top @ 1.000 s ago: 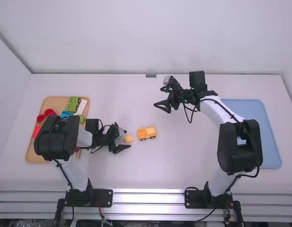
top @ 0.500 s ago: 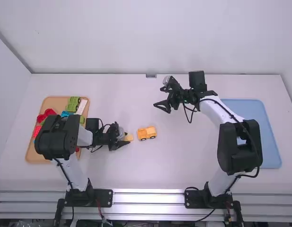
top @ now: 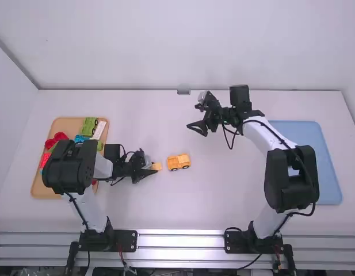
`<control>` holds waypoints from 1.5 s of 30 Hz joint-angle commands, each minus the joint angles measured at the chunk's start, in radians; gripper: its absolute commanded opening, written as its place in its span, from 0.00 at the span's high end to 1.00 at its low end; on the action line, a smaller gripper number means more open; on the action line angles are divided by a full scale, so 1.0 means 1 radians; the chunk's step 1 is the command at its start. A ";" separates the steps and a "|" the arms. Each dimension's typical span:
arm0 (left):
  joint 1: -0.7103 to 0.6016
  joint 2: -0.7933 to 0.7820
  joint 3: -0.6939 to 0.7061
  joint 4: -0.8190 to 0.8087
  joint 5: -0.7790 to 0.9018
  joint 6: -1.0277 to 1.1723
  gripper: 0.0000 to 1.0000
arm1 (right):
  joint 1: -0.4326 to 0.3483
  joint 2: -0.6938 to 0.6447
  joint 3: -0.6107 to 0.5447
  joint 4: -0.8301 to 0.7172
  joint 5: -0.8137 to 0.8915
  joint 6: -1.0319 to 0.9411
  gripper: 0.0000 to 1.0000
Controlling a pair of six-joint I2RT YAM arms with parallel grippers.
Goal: Assemble lego blocks to make yellow taxi
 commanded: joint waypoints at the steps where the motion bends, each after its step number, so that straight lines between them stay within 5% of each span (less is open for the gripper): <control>1: -0.010 0.010 0.034 0.000 0.055 -0.004 0.74 | -0.004 -0.032 0.023 -0.001 0.032 0.002 0.01; 7: -0.009 0.003 0.129 -0.013 0.164 -0.145 0.86 | -0.043 -0.030 0.023 -0.146 -0.039 -0.202 0.01; 13: -0.023 -0.024 0.169 -0.090 0.159 -0.084 0.78 | -0.069 0.012 -0.007 -0.334 -0.148 -0.545 0.01; 22: -0.110 -0.187 0.151 -0.208 0.013 -0.091 0.74 | 0.002 0.227 -0.084 -0.140 -0.275 -0.583 0.01; 34: -0.168 -0.219 0.151 -0.230 -0.071 -0.124 0.76 | 0.101 0.363 -0.119 -0.180 -0.261 -0.786 0.01; 45: -0.174 -0.219 0.151 -0.230 -0.073 -0.123 0.77 | 0.118 0.369 -0.299 0.285 -0.186 -0.459 0.01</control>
